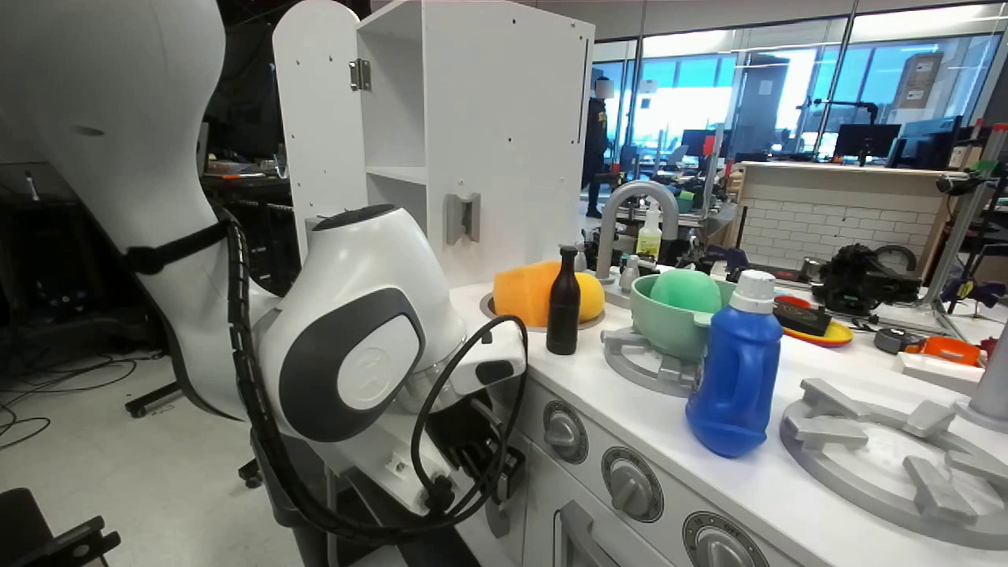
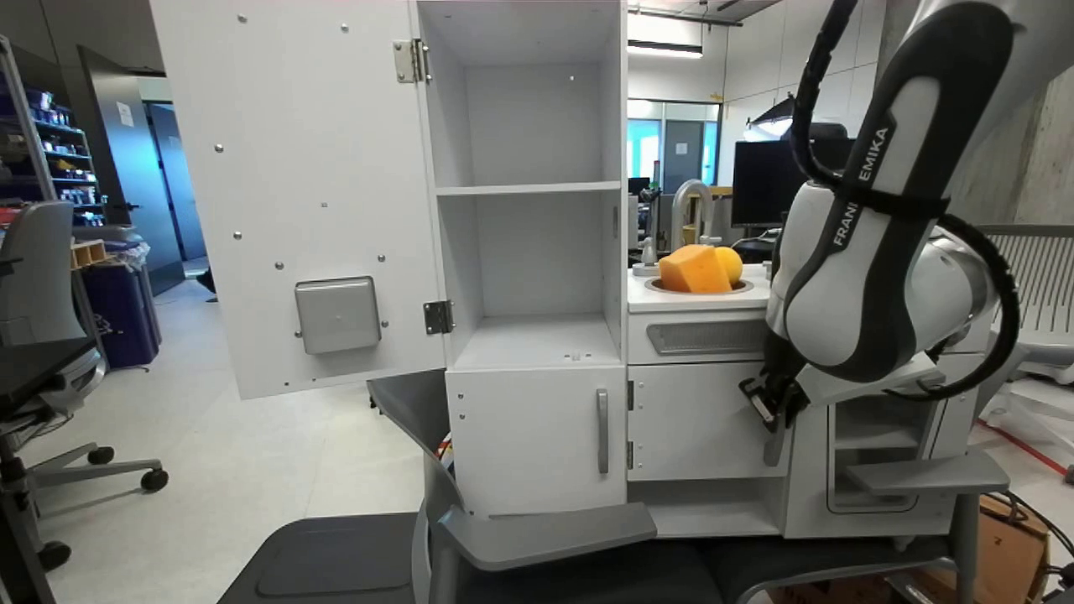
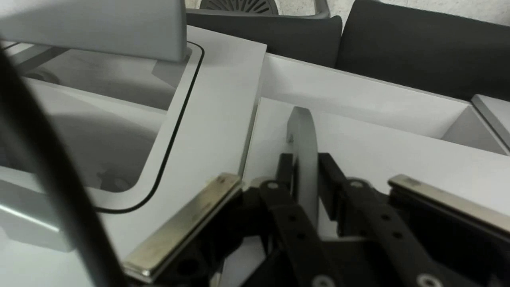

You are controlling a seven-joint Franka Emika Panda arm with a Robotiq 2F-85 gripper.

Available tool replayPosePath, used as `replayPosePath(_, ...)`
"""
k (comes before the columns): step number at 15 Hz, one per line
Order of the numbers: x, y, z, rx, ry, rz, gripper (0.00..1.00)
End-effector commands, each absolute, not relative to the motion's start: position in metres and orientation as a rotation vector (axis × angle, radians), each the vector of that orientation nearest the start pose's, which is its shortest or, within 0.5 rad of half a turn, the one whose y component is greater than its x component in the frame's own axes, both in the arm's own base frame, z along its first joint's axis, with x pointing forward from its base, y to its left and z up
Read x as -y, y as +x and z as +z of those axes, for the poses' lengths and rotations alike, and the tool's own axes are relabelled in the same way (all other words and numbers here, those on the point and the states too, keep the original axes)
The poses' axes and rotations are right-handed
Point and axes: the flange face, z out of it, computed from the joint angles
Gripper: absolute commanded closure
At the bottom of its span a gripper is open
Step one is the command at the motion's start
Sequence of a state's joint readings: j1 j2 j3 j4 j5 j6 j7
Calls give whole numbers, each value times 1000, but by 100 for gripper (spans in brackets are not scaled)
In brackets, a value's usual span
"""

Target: Open the cabinet under sink, put the black bottle and blue bottle inside the cabinet underneath the sink

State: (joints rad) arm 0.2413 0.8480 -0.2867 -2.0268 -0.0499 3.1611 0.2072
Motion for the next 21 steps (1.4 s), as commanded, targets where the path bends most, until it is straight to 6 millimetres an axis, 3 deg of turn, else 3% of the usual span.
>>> replayPosePath(1, 25, 596, 76, -153, -3276, -595, 98)
replayPosePath(7, 21, 584, 73, -298, -3291, -527, 95)
replayPosePath(13, -5, 556, 68, -392, -3283, -480, 95)
replayPosePath(17, -41, 534, 73, -544, -3252, -412, 95)
replayPosePath(21, -95, 512, 73, -732, -3197, -317, 95)
